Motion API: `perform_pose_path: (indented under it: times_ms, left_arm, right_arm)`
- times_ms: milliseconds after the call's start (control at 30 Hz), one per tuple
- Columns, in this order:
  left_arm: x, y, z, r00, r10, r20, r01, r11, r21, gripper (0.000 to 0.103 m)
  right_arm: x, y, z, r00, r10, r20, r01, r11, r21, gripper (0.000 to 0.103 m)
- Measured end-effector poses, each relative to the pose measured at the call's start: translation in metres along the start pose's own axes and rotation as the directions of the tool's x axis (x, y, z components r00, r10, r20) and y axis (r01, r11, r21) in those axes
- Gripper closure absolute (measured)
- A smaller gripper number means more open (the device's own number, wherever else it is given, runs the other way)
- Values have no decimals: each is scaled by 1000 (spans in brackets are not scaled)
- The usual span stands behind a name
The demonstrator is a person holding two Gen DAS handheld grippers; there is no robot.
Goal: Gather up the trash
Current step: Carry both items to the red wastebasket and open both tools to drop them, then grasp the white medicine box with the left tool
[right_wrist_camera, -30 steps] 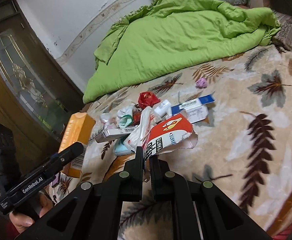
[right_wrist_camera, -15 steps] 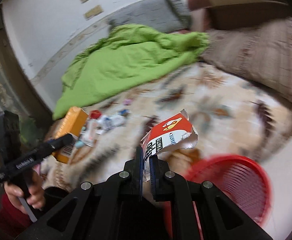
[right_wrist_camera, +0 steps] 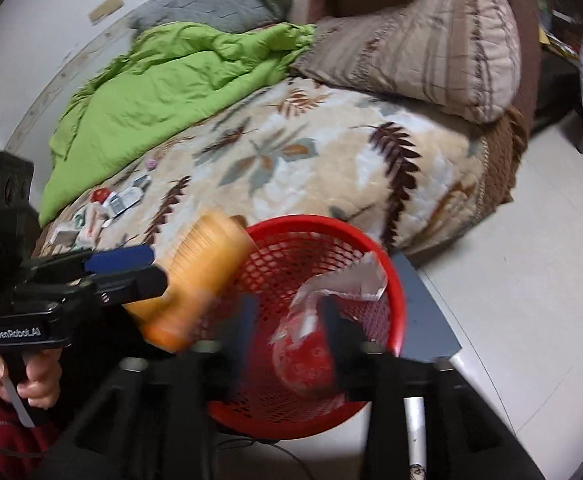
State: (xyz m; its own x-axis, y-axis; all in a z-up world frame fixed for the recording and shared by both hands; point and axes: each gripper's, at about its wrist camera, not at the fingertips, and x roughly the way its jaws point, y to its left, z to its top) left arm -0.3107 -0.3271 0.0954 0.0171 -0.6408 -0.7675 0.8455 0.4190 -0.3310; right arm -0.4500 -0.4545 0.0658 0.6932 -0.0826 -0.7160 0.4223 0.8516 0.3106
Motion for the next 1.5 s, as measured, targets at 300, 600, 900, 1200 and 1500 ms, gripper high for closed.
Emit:
perform_pose_path:
  times_ms: [300, 600, 900, 1200, 1500]
  left_arm:
    - [-60, 49, -6, 974, 183, 130, -167, 979, -120, 41]
    - [-149, 160, -45, 897, 386, 217, -283, 876, -391, 37]
    - [-248, 258, -92, 782, 584, 216, -344, 694, -632, 28]
    - [-248, 361, -64, 847, 527, 65, -310, 590, -746, 25]
    - [-168, 411, -38, 903, 398, -163, -385, 582, -716, 25]
  right_arm:
    - [5, 45, 25, 991, 118, 60, -114, 992, -62, 53]
    - [53, 155, 46, 954, 297, -45, -300, 936, -186, 52]
    - [100, 250, 61, 905, 395, -159, -422, 883, -206, 47]
    - [123, 289, 64, 883, 421, -206, -462, 856, -230, 45]
    - [132, 272, 67, 892, 403, -203, -442, 871, -212, 44]
